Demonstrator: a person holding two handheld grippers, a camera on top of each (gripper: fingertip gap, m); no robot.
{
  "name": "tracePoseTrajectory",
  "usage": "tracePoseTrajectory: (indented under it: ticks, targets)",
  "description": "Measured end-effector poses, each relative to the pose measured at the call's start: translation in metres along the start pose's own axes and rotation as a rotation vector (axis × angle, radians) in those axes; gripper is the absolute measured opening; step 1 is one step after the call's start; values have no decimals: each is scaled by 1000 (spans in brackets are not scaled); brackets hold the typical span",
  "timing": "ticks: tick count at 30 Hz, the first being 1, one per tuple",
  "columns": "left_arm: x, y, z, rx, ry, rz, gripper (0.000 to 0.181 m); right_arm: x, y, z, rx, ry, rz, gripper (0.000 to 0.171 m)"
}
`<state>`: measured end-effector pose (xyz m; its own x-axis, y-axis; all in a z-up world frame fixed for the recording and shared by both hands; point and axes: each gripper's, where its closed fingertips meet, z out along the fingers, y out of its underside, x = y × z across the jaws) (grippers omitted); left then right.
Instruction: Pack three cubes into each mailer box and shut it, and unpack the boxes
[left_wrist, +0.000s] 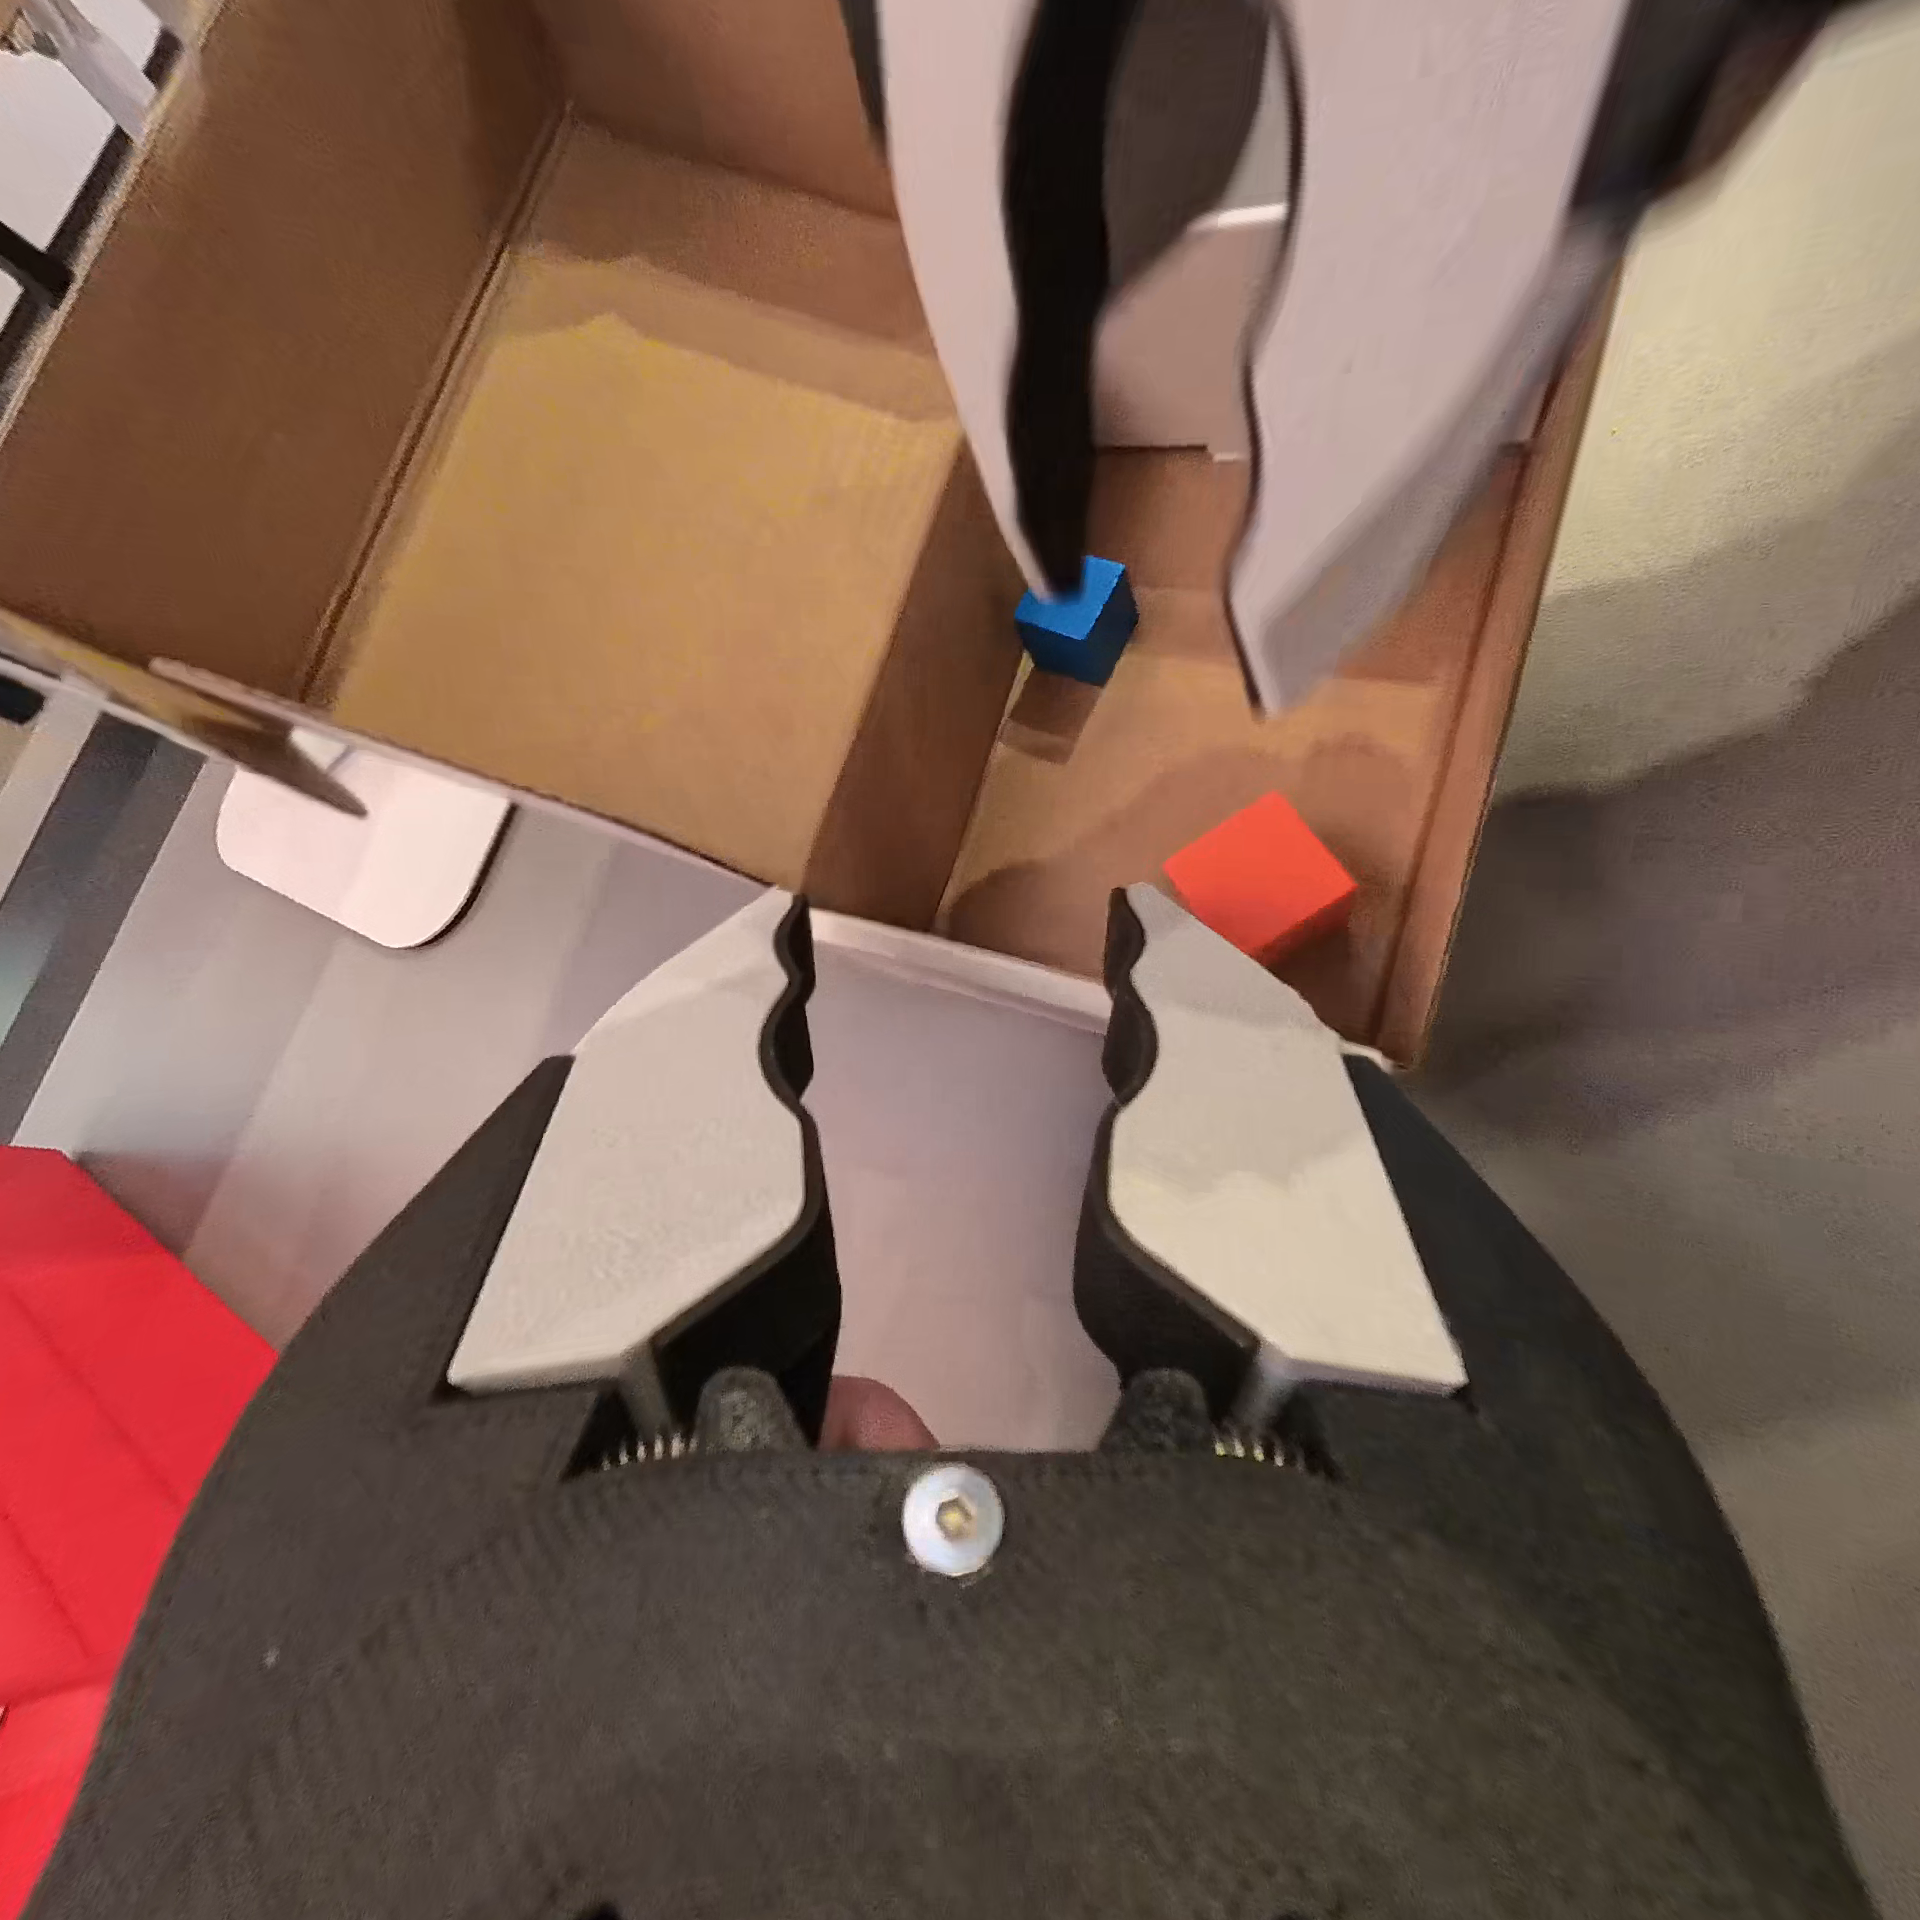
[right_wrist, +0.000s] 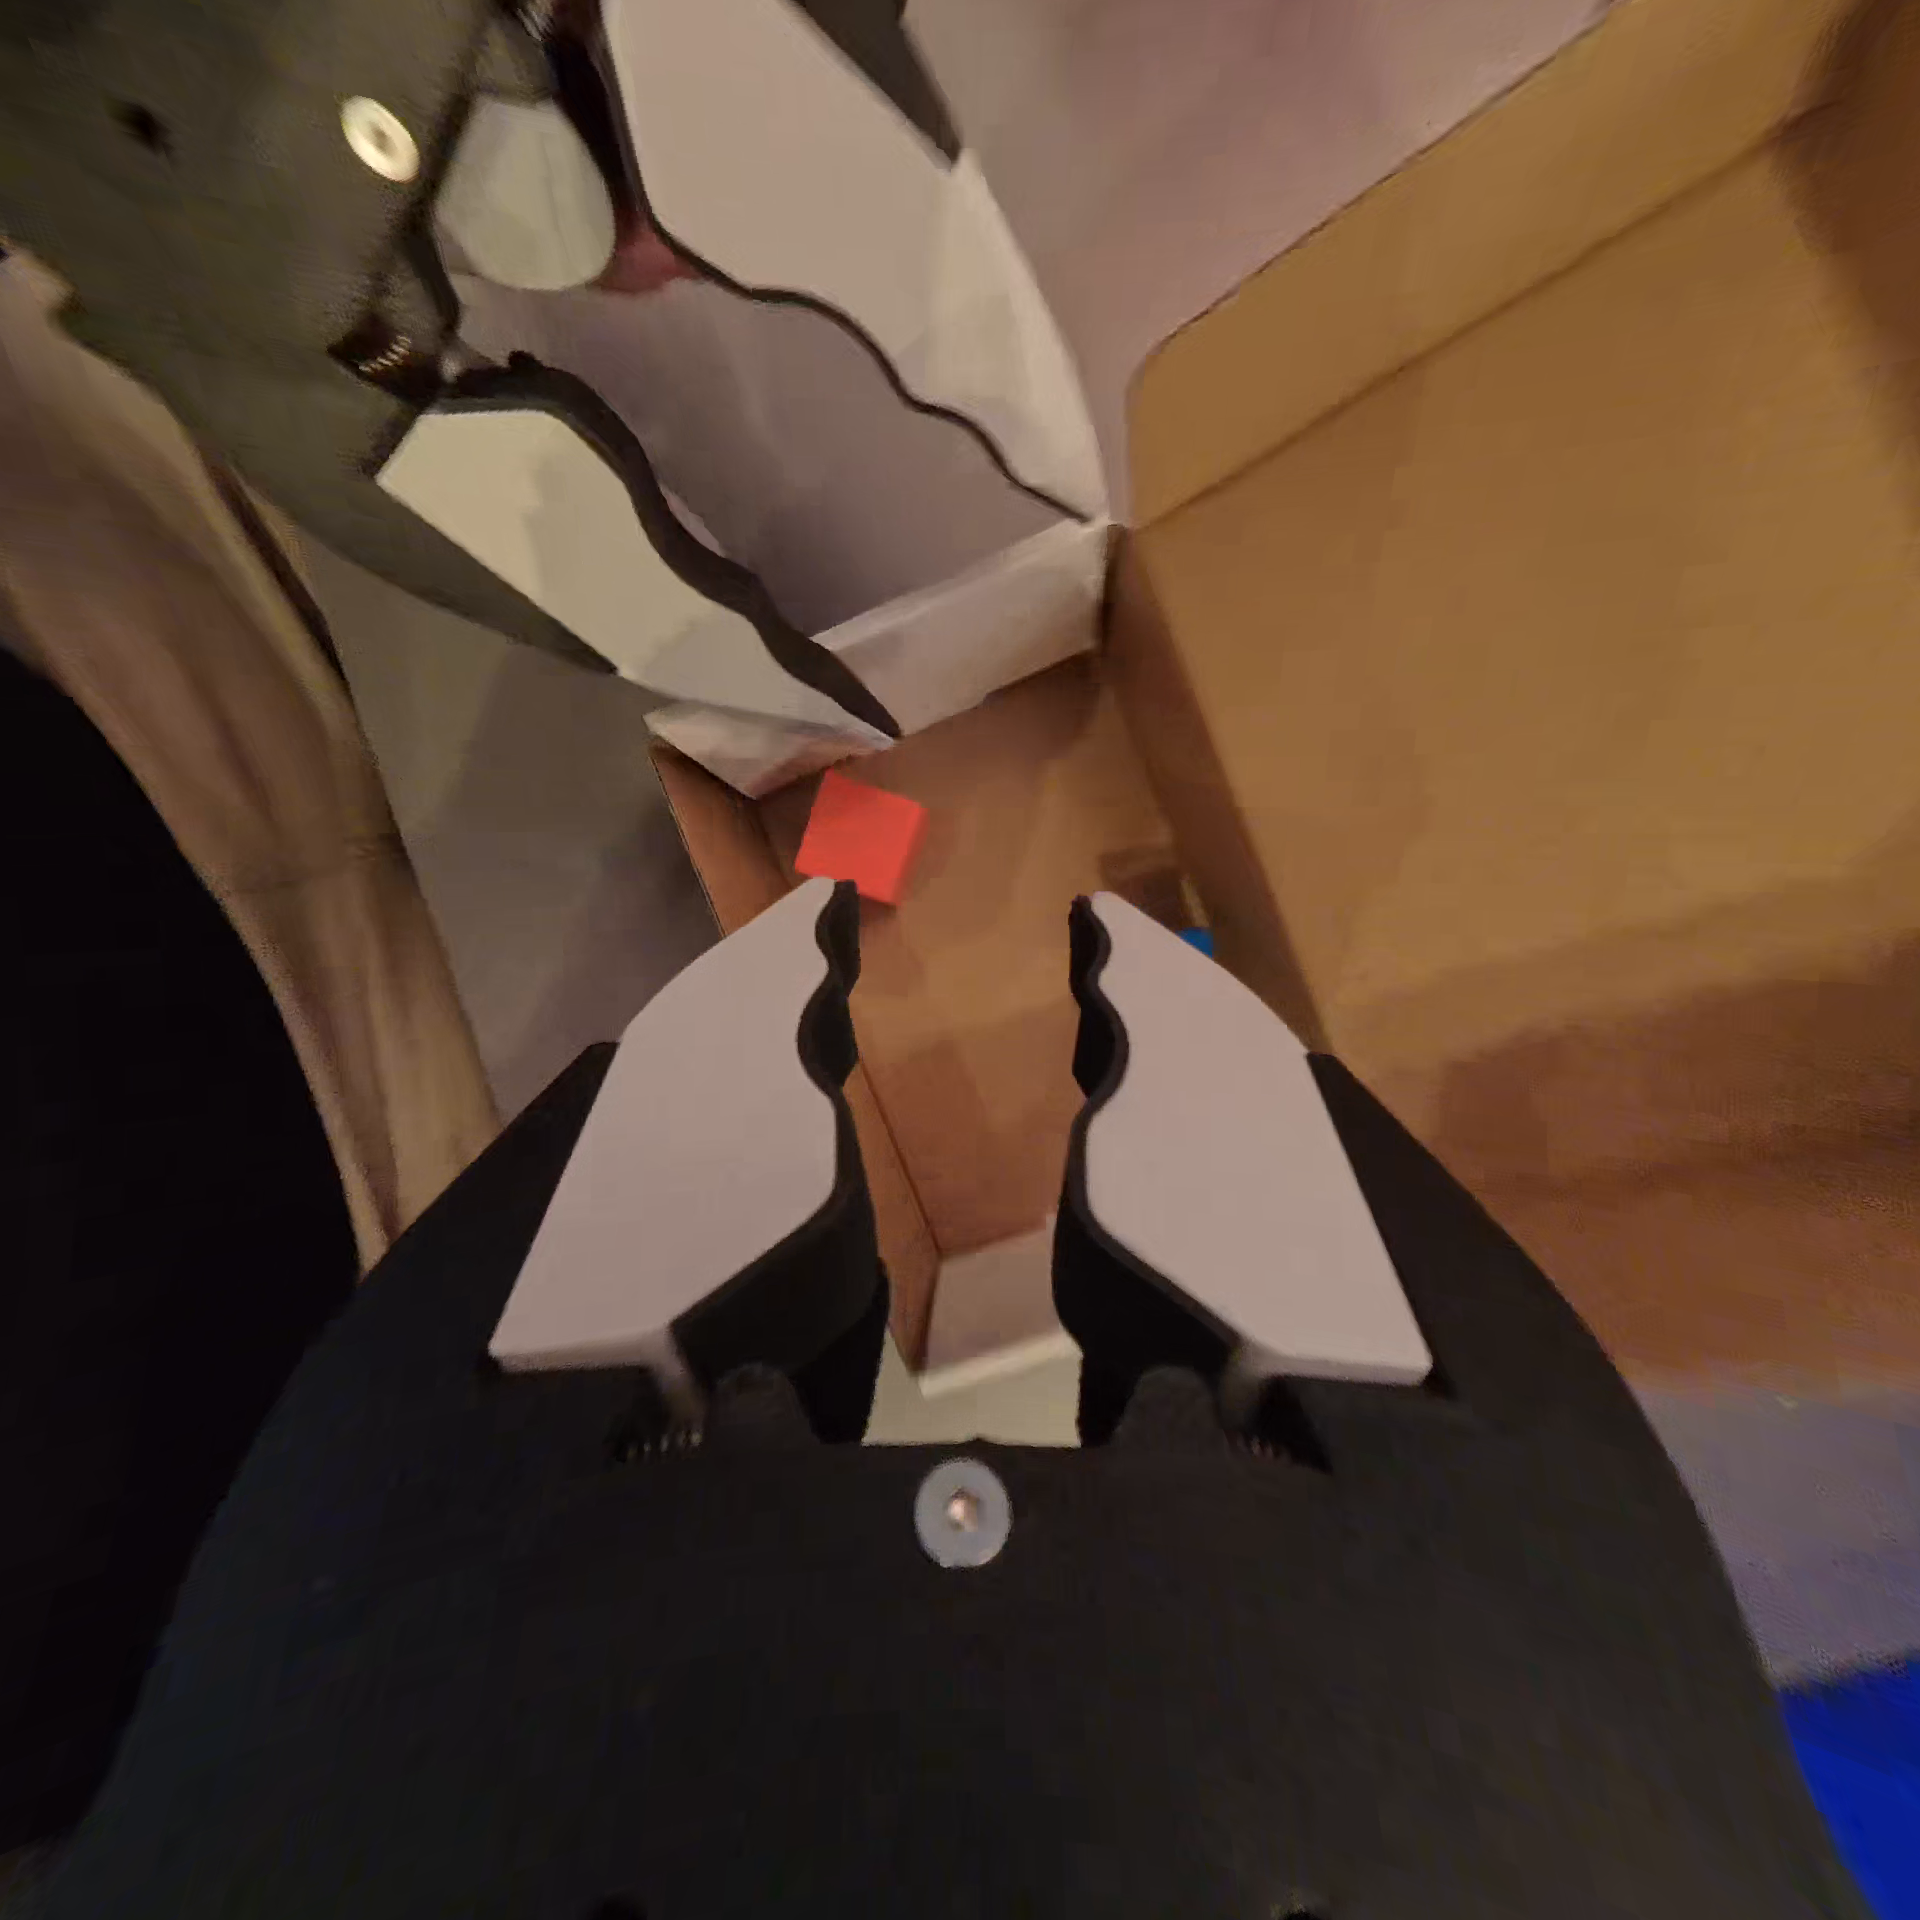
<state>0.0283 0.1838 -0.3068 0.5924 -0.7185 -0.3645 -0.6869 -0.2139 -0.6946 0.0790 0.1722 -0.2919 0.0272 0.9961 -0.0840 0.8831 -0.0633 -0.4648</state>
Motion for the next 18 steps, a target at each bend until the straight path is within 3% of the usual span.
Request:
tracePoseTrajectory:
  ticks: [1,5,11,18]
  targets:
    - [0,1,0,0,0,-4,53,-5,1,13,-27,-33,25,40]
    - [0,1,0,2,0,-6,52,-17,11,46,-138,-53,48,38]
    - [1,1,0,5,3,-6,51,-21,17,61,-197,-80,83,34]
    - [1,1,-1,4,2,-3,52,-18,9,47,-128,-52,24,28]
